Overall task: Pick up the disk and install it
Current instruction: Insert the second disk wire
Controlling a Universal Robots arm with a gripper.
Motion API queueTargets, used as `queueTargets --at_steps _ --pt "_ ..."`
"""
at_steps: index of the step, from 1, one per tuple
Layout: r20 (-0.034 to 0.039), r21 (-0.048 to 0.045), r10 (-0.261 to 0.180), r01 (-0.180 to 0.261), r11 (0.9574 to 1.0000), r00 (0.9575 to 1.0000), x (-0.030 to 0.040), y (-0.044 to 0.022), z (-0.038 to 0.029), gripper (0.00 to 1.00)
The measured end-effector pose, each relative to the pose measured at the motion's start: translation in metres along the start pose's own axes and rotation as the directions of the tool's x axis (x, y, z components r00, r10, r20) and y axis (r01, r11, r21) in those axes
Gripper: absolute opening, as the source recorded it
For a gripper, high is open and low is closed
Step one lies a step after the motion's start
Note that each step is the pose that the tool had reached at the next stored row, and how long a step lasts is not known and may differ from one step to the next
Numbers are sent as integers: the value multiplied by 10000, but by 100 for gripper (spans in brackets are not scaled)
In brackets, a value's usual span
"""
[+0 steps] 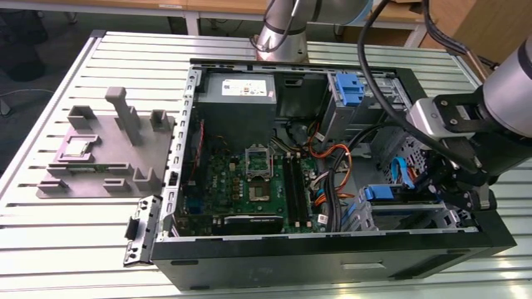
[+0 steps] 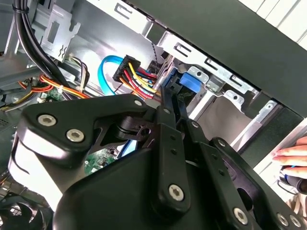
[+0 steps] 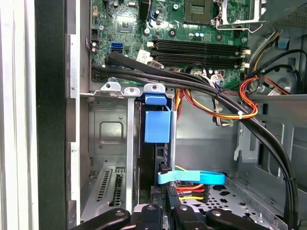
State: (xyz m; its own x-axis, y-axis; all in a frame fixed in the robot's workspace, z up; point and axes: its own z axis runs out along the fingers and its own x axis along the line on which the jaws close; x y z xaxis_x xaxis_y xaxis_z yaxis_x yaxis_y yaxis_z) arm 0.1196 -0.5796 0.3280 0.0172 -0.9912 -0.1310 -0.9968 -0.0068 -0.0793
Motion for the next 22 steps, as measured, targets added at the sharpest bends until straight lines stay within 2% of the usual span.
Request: queueTargets --at_steps 5,13,14,16,18,22 --pt "-10 0 0 0 10000 10000 3 6 16 16" --pt "17 0 2 -2 10000 10000 4 8 30 17" --pt "10 0 1 -1 10000 10000 3 7 27 24" --pt "-1 0 0 0 10000 10000 3 7 21 24" --pt "-4 0 0 0 10000 10000 0 5 2 24" --pt "-1 0 0 0 10000 10000 -12 -2 -93 24"
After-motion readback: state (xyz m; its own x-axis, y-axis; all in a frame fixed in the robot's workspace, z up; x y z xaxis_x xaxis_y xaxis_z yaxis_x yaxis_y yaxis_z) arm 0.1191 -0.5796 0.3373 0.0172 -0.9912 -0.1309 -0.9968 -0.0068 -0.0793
